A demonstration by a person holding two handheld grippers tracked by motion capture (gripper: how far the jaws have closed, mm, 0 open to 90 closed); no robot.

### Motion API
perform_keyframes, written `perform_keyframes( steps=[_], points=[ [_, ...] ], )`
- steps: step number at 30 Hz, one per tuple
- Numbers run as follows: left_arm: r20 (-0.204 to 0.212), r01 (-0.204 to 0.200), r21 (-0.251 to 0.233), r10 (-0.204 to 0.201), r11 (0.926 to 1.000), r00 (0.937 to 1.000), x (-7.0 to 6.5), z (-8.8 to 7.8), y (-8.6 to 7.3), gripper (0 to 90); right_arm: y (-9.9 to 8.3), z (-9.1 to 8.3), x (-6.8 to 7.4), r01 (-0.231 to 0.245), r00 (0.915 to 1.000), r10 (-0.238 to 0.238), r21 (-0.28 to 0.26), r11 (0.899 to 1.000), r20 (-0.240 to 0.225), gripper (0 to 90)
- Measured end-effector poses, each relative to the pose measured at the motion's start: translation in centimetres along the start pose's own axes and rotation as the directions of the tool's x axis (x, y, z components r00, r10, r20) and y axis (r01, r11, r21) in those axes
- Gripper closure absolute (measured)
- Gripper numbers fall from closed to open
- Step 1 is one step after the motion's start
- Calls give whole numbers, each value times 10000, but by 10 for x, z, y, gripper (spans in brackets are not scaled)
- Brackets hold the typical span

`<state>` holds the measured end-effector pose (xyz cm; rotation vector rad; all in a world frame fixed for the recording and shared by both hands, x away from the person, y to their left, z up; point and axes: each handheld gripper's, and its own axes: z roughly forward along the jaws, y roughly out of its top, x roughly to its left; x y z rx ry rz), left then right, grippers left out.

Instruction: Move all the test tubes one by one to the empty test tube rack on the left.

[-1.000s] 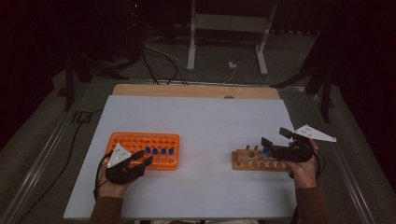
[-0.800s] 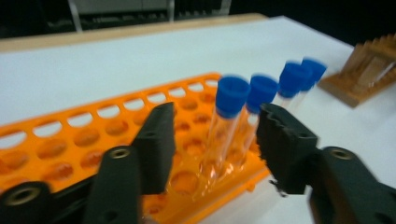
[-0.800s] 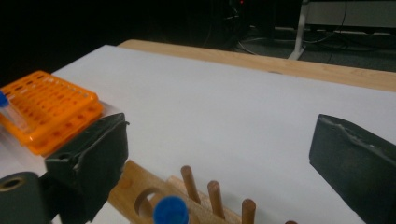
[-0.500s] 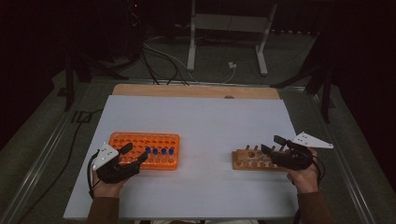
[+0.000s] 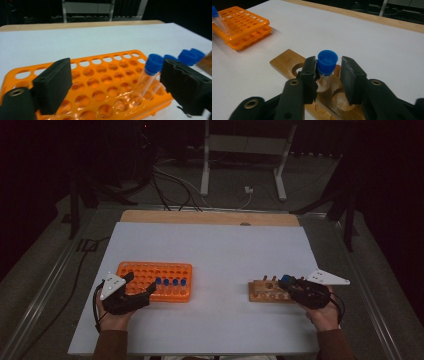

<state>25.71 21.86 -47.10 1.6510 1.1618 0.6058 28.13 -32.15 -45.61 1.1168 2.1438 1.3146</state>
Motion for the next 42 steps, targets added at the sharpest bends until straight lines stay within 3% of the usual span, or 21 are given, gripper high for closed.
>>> perform_keyframes(
  steps=[5, 17, 35, 42],
  points=[
    [-191, 48, 58, -47, 10000, 9998, 1, 0, 0, 29, 1, 6, 4, 172, 9998, -172, 77, 9998, -60, 752],
    [-293, 172, 96, -169, 9998, 9994, 2, 0, -1, 14, 0, 8, 9, 366, 9993, -366, 353, 9987, -7, 766],
    [-462, 130, 143, -123, 9998, 9989, -1, 2, -2, 7, 21, -12, 6, 196, 9998, -195, -411, 9990, 25, 770],
    [-477, 171, 134, -165, 9998, 9987, -1, 2, -3, 7, 32, -20, 3, -251, 9996, 242, -803, 9965, -125, 770]
  ],
)
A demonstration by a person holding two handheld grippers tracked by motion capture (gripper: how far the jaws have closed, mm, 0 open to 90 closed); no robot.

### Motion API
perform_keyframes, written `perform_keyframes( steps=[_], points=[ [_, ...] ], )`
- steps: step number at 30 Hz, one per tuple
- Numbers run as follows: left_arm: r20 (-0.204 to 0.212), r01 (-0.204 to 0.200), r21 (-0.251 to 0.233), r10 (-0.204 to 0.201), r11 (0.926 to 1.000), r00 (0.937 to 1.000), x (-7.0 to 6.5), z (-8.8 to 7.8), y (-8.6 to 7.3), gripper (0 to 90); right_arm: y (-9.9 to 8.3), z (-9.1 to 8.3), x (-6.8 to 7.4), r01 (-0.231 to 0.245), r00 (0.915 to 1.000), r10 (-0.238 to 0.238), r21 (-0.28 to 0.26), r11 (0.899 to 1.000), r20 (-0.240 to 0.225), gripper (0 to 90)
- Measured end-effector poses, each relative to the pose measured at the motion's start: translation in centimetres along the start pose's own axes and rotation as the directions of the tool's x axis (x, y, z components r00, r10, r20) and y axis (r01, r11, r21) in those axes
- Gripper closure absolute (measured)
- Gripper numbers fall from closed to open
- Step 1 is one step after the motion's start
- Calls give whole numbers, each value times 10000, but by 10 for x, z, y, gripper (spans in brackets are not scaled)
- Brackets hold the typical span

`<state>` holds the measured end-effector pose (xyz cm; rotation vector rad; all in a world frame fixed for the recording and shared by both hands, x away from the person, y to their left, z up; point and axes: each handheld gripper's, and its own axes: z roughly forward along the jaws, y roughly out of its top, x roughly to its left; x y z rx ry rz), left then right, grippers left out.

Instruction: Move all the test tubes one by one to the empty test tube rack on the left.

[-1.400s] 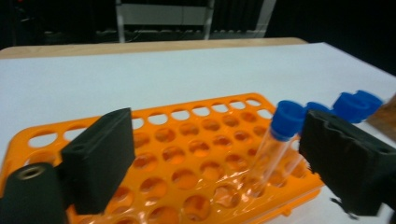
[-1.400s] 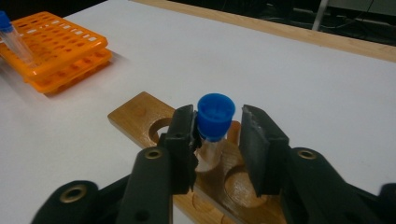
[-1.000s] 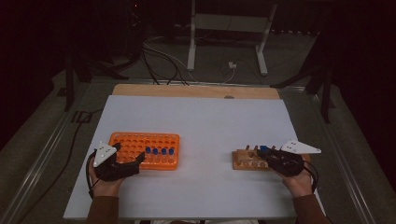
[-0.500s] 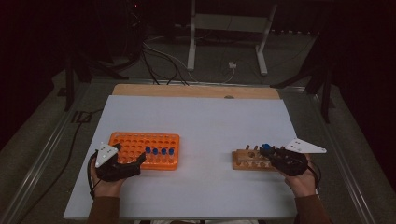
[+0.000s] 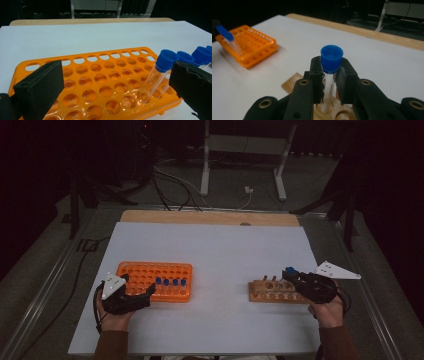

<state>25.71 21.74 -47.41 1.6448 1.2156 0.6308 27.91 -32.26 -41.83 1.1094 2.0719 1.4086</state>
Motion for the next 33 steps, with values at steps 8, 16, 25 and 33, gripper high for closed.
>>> perform_keyframes(
  steps=[8, 16, 25, 33],
  points=[
    [-25, 79, -43, -79, 10000, 10000, 1, 0, 0, 7, 15, -6, -1, 108, 9999, -109, -409, 9991, -7, 770],
    [-61, 176, -119, -177, 9998, 9998, 2, 0, 0, 7, 24, 0, 0, 102, 9999, -103, -551, 9984, -30, 770],
    [-36, 202, -325, -204, 9993, 9998, 1, -2, 8, 7, 33, 17, 5, 30, 9996, -51, -758, 9971, -278, 769],
    [171, 101, -576, -91, 9983, 9998, -6, -2, 21, 7, 47, 33, 15, 307, 9986, -336, -682, 9972, -417, 769]
  ],
)
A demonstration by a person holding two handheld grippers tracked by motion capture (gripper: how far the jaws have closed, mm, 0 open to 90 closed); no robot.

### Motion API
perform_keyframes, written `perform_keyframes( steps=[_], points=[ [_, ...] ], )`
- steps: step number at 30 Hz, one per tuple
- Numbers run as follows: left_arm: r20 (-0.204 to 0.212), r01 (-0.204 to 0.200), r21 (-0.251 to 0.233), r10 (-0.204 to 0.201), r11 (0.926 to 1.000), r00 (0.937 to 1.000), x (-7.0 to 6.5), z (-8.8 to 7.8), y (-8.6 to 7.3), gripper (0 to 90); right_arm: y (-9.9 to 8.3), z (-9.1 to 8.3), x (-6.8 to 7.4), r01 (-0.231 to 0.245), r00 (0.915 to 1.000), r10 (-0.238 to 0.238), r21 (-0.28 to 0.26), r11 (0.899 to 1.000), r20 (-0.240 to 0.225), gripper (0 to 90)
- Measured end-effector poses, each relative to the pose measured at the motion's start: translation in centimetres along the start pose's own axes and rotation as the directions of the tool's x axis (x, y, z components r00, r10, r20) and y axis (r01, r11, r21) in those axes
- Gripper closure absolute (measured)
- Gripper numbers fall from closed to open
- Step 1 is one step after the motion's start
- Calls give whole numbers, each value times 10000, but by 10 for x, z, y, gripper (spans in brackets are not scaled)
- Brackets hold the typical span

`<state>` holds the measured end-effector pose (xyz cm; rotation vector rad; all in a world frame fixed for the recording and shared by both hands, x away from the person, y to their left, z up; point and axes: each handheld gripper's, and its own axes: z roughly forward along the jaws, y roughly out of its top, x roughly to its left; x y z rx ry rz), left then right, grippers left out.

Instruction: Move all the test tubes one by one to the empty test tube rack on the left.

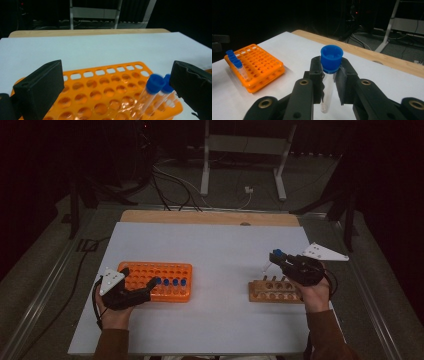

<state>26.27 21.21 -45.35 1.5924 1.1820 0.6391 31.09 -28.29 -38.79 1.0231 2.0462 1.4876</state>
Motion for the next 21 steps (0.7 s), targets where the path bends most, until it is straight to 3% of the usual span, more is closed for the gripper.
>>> perform_keyframes(
  steps=[9, 21],
  points=[
    [223, -267, -110, 270, 9996, 9994, -12, 6, 16, 8, 14, 18, 11, 172, 9996, -169, 162, 9997, -204, 769],
    [742, -685, -68, 688, 9976, 9949, -41, 26, 34, 8, 24, 47, 31, 214, 9983, -199, 277, 9994, -545, 769]
  ],
)
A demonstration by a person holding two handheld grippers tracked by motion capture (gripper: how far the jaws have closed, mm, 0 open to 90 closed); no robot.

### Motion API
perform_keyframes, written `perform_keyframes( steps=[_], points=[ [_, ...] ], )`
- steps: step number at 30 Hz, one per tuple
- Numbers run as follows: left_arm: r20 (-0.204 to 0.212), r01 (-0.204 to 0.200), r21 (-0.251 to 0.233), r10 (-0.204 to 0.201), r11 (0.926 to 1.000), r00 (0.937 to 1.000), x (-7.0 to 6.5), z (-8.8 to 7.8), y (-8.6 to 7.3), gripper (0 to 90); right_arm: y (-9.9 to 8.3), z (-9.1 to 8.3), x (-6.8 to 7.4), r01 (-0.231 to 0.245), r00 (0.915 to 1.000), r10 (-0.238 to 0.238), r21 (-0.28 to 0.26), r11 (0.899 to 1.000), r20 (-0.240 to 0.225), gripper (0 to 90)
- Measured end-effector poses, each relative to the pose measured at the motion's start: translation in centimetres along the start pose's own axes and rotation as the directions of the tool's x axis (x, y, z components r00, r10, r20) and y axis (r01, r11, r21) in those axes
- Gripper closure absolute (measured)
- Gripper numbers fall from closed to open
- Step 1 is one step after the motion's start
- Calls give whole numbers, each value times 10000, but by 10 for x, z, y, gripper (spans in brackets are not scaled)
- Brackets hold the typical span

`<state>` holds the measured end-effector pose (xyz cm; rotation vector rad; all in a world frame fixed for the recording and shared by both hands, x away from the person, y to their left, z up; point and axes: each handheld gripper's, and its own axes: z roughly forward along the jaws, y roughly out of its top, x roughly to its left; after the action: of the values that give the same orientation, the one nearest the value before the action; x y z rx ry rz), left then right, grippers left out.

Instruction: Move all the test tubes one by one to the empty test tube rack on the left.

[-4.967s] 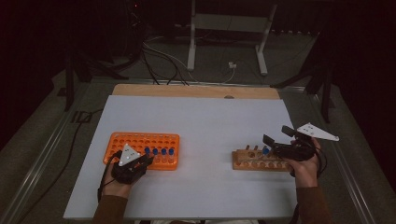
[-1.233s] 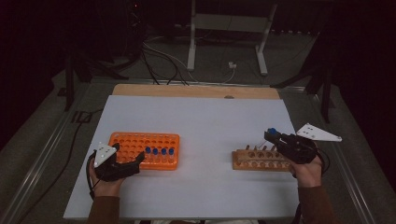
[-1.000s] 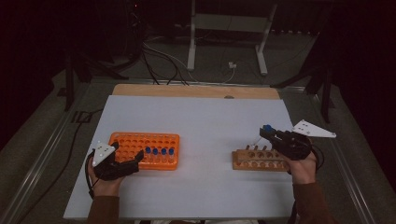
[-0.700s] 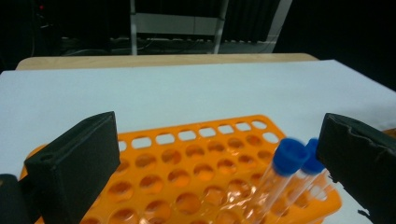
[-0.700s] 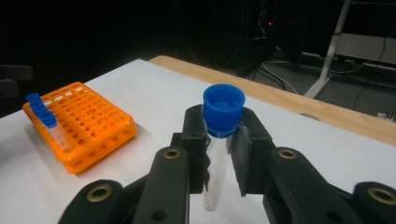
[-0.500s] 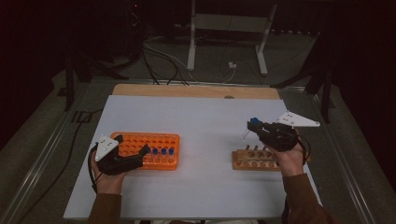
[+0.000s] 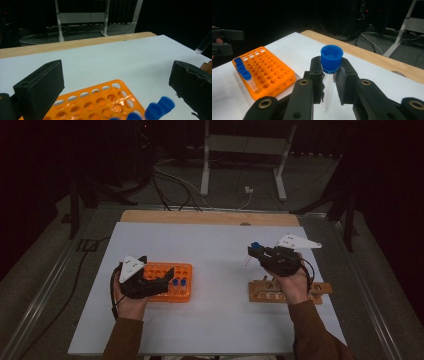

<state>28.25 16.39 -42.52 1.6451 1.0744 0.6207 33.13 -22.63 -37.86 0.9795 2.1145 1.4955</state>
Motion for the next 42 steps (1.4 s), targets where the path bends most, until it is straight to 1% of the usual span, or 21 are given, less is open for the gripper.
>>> perform_keyframes(
  steps=[6, 8, 11, 18, 22, 25, 27, 29, 30, 31, 32, 33, 34, 35, 36, 37, 38, 39, 40, 41, 42],
  points=[
    [296, -157, 80, 155, 9998, 9994, -14, 13, 6, 8, 3, 12, 10, 39, 9996, -37, 82, 10000, -266, 769],
    [422, -227, 101, 222, 9997, 9989, -19, 18, 8, 8, 4, 20, 15, 99, 9991, -92, 166, 9998, -411, 769],
    [619, -409, 190, 397, 9990, 9973, -28, 24, 11, 9, 5, 25, 19, 134, 9987, -123, 222, 9997, -495, 769],
    [1319, -604, 342, 554, 9976, 9897, -46, 39, 17, 18, 12, 39, 33, 287, 9967, -256, 386, 9988, -773, 769],
    [1386, -794, 409, 731, 9960, 9876, -55, 46, 19, 18, 14, 47, 43, 363, 9944, -319, 423, 9984, -1004, 769],
    [1564, -913, 523, 822, 9944, 9843, -62, 51, 20, 19, 15, 50, 47, 412, 9935, -360, 460, 9981, -1082, 769],
    [1580, -1053, 550, 955, 9929, 9828, -67, 54, 21, 21, 15, 53, 51, 423, 9925, -364, 480, 9980, -1164, 769],
    [1708, -1130, 454, 1037, 9926, 9798, -71, 56, 21, 76, 16, 55, 54, 455, 9916, -391, 497, 9977, -1232, 768],
    [1840, -1128, 345, 1046, 9930, 9773, -73, 56, 22, 131, 16, 56, 56, 480, 9911, -411, 517, 9975, -1265, 769],
    [1930, -1118, 280, 1043, 9933, 9756, -74, 57, 22, 243, 17, 58, 59, 486, 9900, -414, 500, 9976, -1352, 769],
    [2041, -1098, 220, 1031, 9937, 9735, -75, 58, 22, 300, 17, 59, 60, 482, 9894, -410, 492, 9976, -1393, 768],
    [2154, -1135, 149, 1076, 9934, 9706, -76, 58, 22, 300, 17, 59, 60, 482, 9894, -410, 492, 9976, -1393, 768],
    [2210, -1155, 114, 1101, 9932, 9690, -78, 59, 22, 400, 17, 60, 62, 485, 9885, -408, 500, 9976, -1458, 769],
    [2184, -1248, 162, 1182, 9921, 9687, -79, 60, 22, 450, 16, 61, 64, 498, 9881, -417, 511, 9975, -1483, 769],
    [2121, -1344, 261, 1259, 9906, 9691, -81, 61, 22, 450, 16, 61, 64, 498, 9881, -417, 511, 9975, -1483, 769],
    [2130, -1395, 317, 1297, 9897, 9684, -82, 62, 21, 528, 16, 62, 65, 524, 9870, -440, 511, 9973, -1544, 768],
    [2199, -1366, 317, 1264, 9901, 9673, -82, 63, 21, 573, 16, 63, 66, 534, 9867, -445, 535, 9971, -1564, 768],
    [2184, -1357, 338, 1252, 9902, 9678, -83, 63, 21, 573, 16, 63, 66, 534, 9867, -445, 535, 9971, -1564, 768],
    [2208, -1324, 345, 1216, 9906, 9677, -83, 64, 21, 640, 15, 63, 67, 523, 9863, -428, 557, 9971, -1594, 768],
    [2240, -1314, 336, 1207, 9908, 9671, -83, 64, 21, 640, 15, 63, 67, 523, 9863, -428, 557, 9971, -1594, 768],
    [2230, -1335, 338, 1227, 9905, 9671, -83, 64, 21, 694, 15, 64, 68, 514, 9858, -415, 566, 9971, -1626, 768]
  ],
)
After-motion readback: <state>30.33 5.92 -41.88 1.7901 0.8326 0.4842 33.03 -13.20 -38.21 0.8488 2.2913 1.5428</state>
